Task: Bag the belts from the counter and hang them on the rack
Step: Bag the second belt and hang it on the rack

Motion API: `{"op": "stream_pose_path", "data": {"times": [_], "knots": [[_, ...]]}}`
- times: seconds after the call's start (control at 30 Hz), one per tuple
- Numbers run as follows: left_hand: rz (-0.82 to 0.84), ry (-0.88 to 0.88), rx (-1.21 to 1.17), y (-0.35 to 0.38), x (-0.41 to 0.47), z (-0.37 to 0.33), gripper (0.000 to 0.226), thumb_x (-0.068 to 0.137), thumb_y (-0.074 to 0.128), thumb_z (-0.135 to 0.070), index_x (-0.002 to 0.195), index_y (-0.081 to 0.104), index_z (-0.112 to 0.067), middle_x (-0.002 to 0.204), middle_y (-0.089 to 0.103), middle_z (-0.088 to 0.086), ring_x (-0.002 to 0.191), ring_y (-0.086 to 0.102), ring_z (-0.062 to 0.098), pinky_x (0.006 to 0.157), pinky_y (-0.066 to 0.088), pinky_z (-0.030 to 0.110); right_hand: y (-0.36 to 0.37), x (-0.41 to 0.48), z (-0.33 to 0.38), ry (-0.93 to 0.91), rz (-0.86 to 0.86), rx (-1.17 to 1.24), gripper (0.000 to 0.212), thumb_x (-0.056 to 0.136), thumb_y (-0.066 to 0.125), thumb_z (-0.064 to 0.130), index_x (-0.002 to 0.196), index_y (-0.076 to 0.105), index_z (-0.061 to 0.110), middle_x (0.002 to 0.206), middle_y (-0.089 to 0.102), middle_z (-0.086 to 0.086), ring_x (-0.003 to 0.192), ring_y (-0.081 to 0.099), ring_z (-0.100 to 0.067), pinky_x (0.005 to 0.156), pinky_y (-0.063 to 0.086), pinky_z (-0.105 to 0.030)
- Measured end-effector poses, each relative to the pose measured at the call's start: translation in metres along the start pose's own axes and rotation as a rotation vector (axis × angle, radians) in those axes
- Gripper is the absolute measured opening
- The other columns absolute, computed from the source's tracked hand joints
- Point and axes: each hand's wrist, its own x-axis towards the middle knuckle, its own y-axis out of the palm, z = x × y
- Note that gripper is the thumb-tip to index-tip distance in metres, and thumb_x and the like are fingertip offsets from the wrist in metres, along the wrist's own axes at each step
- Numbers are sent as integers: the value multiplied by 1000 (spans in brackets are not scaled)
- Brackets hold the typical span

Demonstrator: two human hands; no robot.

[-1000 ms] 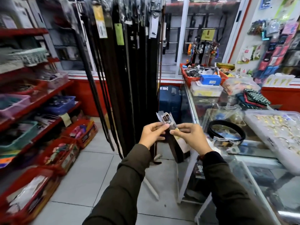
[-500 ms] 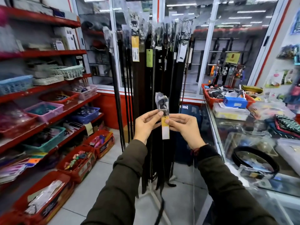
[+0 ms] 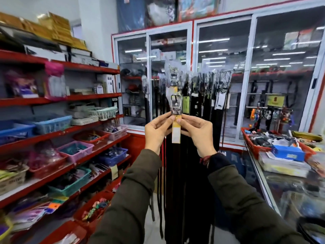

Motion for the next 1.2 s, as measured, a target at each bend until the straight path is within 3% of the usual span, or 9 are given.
{"op": "stream_pose_path", "data": {"times": [0.2, 0.33, 0.53, 0.8, 0.9, 1.0, 1.1, 1.2], "knots": [[-27, 55, -12, 8, 47, -38, 32, 88, 76, -7, 118, 71, 2, 104, 78, 13, 84, 77, 14, 72, 61, 20, 29, 47, 30, -66, -6, 22, 16, 82, 81, 6, 97, 76, 5, 87, 79, -9, 76, 78, -13, 67, 64, -24], [-11, 79, -30, 19, 78, -59, 33, 89, 75, -5, 119, 70, 6, 107, 77, 15, 77, 77, 10, 74, 64, 23, 42, 77, 49, -109, -28, 16, 26, 83, 80, 3, 105, 73, -7, 87, 77, -12, 67, 76, -8, 60, 60, -18], [-25, 31, -35, 26, 113, -68, 29, 90, 74, -9, 115, 72, 6, 94, 76, 13, 69, 76, 10, 62, 60, 19, 54, 106, 60, -73, -57, 22, 25, 85, 77, -1, 107, 71, -12, 81, 74, -10, 58, 74, -5, 58, 61, -19], [-28, -60, -40, 23, 123, -51, 29, 90, 73, -7, 116, 71, 7, 87, 76, 9, 63, 75, 8, 57, 60, 18, 48, 116, 40, -25, -82, -44, 18, 88, 74, 0, 105, 74, -8, 86, 76, -15, 63, 75, -11, 61, 63, -21], [-53, -45, -4, 24, 125, -40, 32, 92, 71, -5, 121, 69, 6, 103, 75, 19, 80, 75, 19, 69, 64, 25, 43, 121, 30, -22, -78, -158, 21, 92, 68, -1, 112, 71, -7, 93, 75, -17, 73, 74, -15, 67, 64, -20], [-89, 115, 184, 21, 121, -21, 34, 92, 70, -1, 126, 67, 1, 122, 72, 20, 105, 70, 23, 96, 59, 37, 33, 118, 13, -105, -90, -391, 32, 91, 65, -2, 123, 70, 0, 114, 76, -15, 99, 73, -17, 92, 60, -26], [-108, 295, 396, 18, 102, 0, 37, 93, 69, -8, 130, 67, -13, 134, 66, 7, 120, 63, 18, 101, 54, 26, 24, 92, 0, -235, -133, -578, 36, 97, 58, 2, 132, 64, 7, 125, 72, -9, 106, 67, -11, 94, 54, -14], [-100, 499, 612, 16, 81, 19, 38, 97, 62, -15, 135, 61, -20, 149, 50, 1, 139, 47, 14, 117, 37, 26, 11, 67, -16, -372, -144, -798, 42, 103, 50, 13, 144, 53, 12, 143, 61, -5, 128, 59, -18, 109, 47, -29]]}}
